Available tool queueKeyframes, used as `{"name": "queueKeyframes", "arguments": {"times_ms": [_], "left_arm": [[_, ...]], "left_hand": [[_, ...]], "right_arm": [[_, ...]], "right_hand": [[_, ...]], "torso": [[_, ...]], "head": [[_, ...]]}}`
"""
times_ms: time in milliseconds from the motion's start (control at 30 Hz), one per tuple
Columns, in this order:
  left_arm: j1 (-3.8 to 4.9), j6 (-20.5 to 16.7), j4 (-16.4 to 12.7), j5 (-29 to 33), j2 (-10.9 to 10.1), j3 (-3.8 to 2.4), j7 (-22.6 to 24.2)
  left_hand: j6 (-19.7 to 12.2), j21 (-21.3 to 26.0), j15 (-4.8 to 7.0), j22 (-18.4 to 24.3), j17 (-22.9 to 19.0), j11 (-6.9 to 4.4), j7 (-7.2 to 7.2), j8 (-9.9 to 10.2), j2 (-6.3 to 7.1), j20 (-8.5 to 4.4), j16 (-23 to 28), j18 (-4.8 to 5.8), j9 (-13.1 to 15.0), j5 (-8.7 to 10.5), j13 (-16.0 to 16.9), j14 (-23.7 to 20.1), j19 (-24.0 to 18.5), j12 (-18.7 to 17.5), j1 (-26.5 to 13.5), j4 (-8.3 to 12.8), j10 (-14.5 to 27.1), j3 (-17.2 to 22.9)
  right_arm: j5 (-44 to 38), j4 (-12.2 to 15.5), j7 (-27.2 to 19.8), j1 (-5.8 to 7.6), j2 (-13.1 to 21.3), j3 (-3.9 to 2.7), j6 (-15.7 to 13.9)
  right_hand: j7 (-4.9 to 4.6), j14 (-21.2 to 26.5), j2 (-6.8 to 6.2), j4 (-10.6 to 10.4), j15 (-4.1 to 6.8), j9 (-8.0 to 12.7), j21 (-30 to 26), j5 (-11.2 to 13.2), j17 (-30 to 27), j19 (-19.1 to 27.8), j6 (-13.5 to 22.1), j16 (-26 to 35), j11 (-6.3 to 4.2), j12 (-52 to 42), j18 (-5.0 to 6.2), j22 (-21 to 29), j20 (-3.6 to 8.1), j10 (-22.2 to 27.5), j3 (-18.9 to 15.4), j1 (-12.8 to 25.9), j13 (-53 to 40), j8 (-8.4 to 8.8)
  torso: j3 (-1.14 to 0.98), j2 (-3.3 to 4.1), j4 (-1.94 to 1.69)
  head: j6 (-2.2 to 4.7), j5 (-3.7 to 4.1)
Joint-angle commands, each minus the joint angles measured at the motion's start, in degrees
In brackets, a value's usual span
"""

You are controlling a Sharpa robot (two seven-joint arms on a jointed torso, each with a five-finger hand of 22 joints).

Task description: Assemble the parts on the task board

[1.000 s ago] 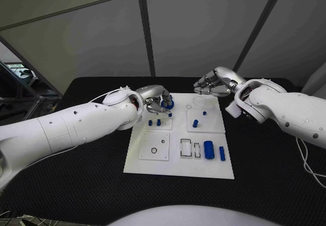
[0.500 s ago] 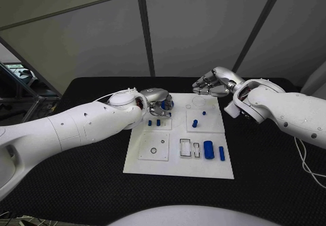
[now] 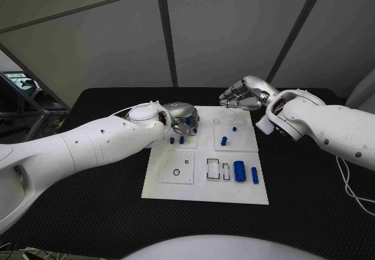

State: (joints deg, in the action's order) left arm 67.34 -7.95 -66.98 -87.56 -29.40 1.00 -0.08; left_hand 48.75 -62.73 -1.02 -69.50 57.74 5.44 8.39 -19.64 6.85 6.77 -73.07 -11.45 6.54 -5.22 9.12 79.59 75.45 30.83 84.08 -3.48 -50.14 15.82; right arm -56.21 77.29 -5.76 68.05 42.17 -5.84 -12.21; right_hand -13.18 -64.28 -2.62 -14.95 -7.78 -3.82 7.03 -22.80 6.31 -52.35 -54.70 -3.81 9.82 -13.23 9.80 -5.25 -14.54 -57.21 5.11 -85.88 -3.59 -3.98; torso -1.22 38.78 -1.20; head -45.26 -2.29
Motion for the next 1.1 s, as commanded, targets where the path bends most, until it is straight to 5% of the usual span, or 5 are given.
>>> {"name": "queueKeyframes", "arguments": {"times_ms": [33,867,1100], "left_arm": [[0.05,0.9,0.3,-0.6,0.3,-0.03,0.1],[-0.05,2.5,1.5,-0.5,1.8,-0.05,-0.5],[-0.09,2.7,1.4,-0.4,1.7,-0.05,-1.1]], "left_hand": [[0.6,-0.5,0.12,-0.4,0.1,-0.09,0.17,0.4,0.29,-0.07,-0.4,5.17,-0.2,-0.13,-0.2,0.6,0.5,-0.3,0.1,0.1,-0.7,0.7],[3.1,-4.1,0.47,-3.6,-0.1,-0.51,0.23,2.4,-0.84,-0.37,-1.6,5.83,-1.0,-0.11,-1.5,1.3,2.1,-1.8,-0.3,0.8,-4.6,5.5],[5.0,-5.9,0.73,-5.1,0.2,-0.68,0.32,2.8,-1.04,-0.66,-2.1,6.20,-1.0,-0.12,-1.6,1.7,3.0,-2.3,0.8,2.5,-6.6,8.1]], "right_arm": [[0.1,0.1,-0.2,0.09,-0.1,-0.04,0.2],[0.1,0.1,-0.2,0.10,-0.4,-0.05,0.3],[0.1,0.1,-0.2,0.10,-0.4,-0.05,0.4]], "right_hand": [[-0.03,0.0,0.27,0.0,0.35,0.0,-0.2,-0.4,-0.1,-0.4,0.2,0.0,-0.05,-0.3,0.74,0.1,-0.10,0.1,0.3,0.4,0.0,0.03],[-0.04,0.0,0.29,-0.1,0.33,0.0,-0.3,-0.5,-0.2,-0.4,0.3,0.1,-0.03,-0.3,0.74,0.2,-0.11,0.2,0.5,0.3,0.0,0.05],[-0.04,0.0,0.29,-0.1,0.33,0.0,-0.3,-0.5,-0.2,-0.4,0.3,0.1,-0.03,-0.3,0.74,0.2,-0.11,0.2,0.5,0.3,0.0,0.05]], "torso": [[0.01,-0.03,-0.01],[0.00,-0.09,-0.13],[0.05,-0.10,-0.10]], "head": [[-0.03,-0.05],[-0.38,0.07],[-0.46,0.03]]}}
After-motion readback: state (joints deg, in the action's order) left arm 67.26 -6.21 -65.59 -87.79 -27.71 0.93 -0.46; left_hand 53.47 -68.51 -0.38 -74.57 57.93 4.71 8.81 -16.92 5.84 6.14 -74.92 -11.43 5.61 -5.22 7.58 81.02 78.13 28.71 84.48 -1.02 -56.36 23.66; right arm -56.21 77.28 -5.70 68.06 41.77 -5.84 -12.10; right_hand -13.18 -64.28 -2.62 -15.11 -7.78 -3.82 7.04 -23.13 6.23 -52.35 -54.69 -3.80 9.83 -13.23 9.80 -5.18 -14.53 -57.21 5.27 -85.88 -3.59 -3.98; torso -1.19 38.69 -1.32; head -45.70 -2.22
